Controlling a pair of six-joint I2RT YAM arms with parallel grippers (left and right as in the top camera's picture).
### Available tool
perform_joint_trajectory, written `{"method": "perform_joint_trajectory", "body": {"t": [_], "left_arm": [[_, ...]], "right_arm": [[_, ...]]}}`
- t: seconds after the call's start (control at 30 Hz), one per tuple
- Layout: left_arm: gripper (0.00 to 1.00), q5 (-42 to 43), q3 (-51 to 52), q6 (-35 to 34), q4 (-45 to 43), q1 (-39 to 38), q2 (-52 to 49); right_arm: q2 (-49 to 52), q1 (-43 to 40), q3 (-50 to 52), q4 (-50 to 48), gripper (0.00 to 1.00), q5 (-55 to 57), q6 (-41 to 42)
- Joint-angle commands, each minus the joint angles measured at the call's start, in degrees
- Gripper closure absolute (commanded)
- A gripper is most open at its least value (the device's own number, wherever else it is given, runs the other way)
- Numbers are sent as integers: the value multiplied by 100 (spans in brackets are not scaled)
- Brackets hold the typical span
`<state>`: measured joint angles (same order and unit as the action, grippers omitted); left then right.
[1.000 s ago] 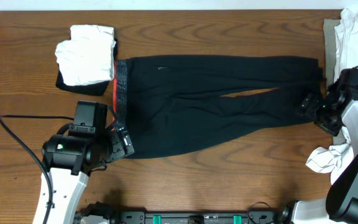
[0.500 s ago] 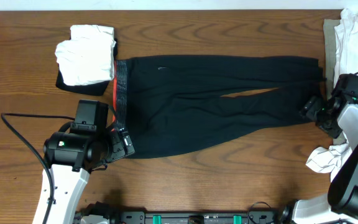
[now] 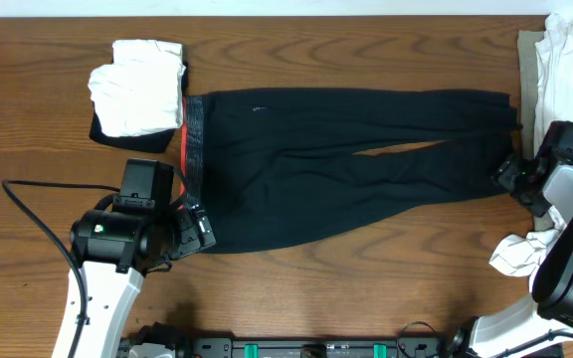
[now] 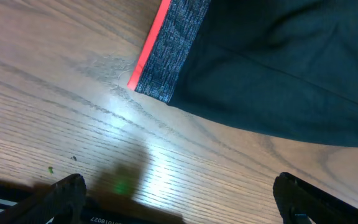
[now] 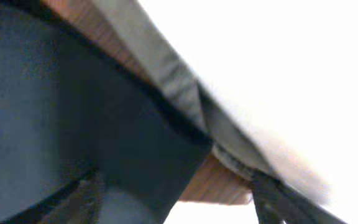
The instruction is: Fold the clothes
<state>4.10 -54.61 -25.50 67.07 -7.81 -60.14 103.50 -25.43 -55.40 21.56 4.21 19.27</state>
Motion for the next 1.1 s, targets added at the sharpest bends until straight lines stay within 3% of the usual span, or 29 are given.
{"method": "perform_joint_trajectory", "body": {"t": [0.0,0.17,0.3,0.43,0.63,0.77,0.9,1.07], "left_arm": [[2,-66,17,-11,22,11,-20],[2,-68,17,-11,37,13,-22],[2,-68,17,-11,39,13,-33],[2,-111,68,-13,35,13,-72],[2,-240,168,-15,20,13,-227],[2,-153,168,-17,31,13,-310],[2,466,168,-42,190,11,-315],[2,490,190,-570,584,13,-313]], "right_arm": [[205,-66,44,-9,37,-166,85],[205,-52,46,-9,44,-511,87],[205,-52,46,-61,58,-511,87],[205,-50,46,-111,62,-557,87],[205,-46,46,-184,86,-664,87],[205,-48,46,-184,97,-662,83],[205,-48,46,-160,98,-662,85],[205,-46,46,-136,98,-658,7]]}}
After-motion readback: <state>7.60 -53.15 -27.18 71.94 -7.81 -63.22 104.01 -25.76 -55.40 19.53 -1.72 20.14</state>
